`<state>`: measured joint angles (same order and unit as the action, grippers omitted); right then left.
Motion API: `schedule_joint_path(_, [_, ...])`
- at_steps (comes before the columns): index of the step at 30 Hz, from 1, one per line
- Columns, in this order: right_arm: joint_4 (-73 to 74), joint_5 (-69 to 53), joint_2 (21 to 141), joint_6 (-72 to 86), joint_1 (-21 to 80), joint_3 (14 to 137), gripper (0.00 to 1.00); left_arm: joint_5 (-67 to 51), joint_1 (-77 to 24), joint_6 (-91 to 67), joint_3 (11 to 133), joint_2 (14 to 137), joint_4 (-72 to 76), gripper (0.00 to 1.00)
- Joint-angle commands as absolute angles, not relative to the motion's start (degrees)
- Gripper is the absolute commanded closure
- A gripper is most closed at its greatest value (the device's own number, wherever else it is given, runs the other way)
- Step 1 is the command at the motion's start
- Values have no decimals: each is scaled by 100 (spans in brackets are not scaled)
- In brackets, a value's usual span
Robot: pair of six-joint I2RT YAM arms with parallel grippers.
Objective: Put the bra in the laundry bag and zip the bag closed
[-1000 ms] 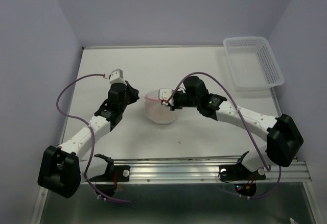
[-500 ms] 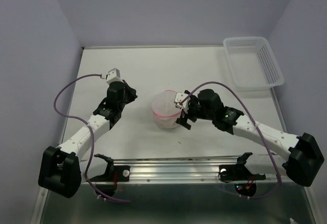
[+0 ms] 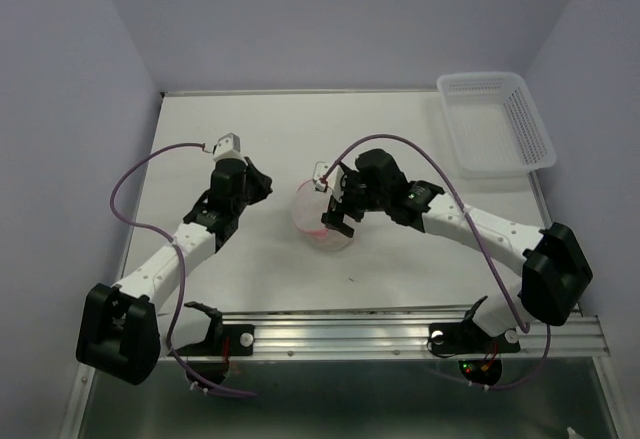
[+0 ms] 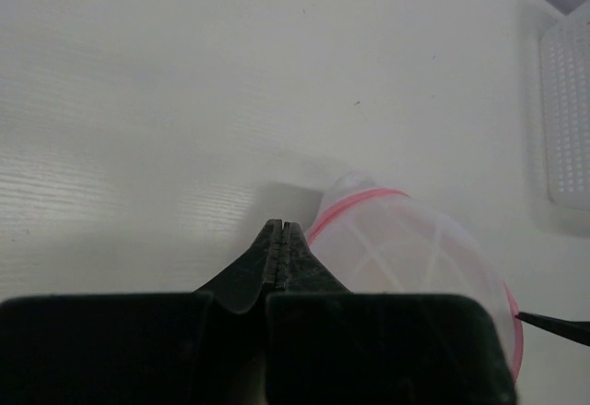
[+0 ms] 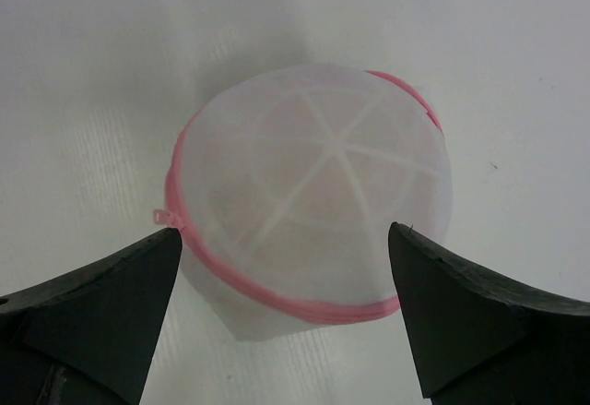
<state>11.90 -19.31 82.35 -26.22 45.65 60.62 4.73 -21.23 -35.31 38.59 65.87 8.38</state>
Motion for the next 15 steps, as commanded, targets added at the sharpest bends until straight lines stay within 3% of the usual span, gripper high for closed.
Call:
schedule_joint_path(1, [1801,-1854,8507,-3778,4535,6827,2,194,-2101,-3340,3824,6206,844,100])
schedule_joint_path(6, [2872,-2135,8534,-4779,4535,6961,3,-360,-2101,-3314,3490,5898,817,100])
schedule_joint_path(12, [3497,-1468,8622,-5571,4535,6917,2,-536,-2109,-3384,3085,5511,791,100])
schedule_joint_path(15, [3779,-1835,8797,-5906,4535,7189,4,-598,-2127,-3375,3050,5476,791,100])
